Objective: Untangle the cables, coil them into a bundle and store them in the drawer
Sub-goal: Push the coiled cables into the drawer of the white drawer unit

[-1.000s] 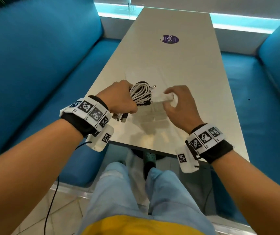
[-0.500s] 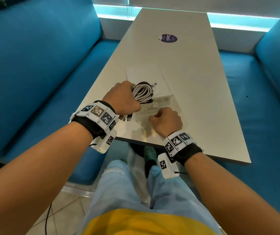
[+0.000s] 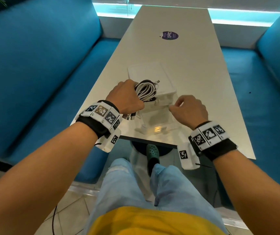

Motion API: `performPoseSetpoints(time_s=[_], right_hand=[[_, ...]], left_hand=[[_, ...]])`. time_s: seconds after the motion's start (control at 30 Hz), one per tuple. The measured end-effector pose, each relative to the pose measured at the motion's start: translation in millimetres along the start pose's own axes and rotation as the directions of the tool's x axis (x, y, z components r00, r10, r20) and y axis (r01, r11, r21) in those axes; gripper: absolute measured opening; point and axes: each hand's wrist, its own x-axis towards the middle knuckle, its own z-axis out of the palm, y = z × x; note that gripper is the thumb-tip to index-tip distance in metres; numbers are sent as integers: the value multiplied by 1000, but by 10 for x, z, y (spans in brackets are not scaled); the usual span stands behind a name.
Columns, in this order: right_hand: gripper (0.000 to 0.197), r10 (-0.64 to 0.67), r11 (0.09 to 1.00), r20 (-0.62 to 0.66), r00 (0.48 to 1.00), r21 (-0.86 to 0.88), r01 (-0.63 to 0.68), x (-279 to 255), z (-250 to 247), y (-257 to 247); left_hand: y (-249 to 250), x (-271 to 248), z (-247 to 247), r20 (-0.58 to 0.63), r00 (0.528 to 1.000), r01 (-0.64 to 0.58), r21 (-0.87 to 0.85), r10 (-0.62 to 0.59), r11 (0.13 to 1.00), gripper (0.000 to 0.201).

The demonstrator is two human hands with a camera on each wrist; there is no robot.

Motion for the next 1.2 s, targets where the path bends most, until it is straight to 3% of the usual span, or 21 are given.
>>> performPoseSetpoints(time_s=[0.1, 0.3, 0.7, 0.83, 0.97, 1.1, 1.2], right_hand=[[39, 17, 991, 77, 997, -130, -7, 160, 101, 3], [16, 5, 977, 197, 980, -210, 37, -29, 279, 184], [22, -31, 940, 351, 936, -308, 147, -240, 151, 290], [21, -25, 936, 363, 931, -320, 150, -221, 124, 295], [38, -35, 951, 341, 940, -278, 136, -159, 141, 298], [20, -32, 969, 290, 956, -224, 101, -134, 211, 339], [17, -50, 969, 274, 961, -219, 113, -144, 252, 389]], left_hand=[[10, -5, -12, -2, 1000, 6, 10, -6, 1000, 24], [8, -7, 1, 1, 1000, 4, 11, -4, 1000, 26], [24, -11, -2, 5, 1000, -11, 54, 11, 998, 24], [10, -13, -2, -7, 1000, -15, 54, 15, 998, 25], [-2, -16, 13, -13, 1000, -23, 43, 23, 999, 25], [-12, -12, 21, -26, 999, -36, 71, 38, 997, 23], [-22, -10, 23, -24, 998, -51, 89, 53, 995, 25]])
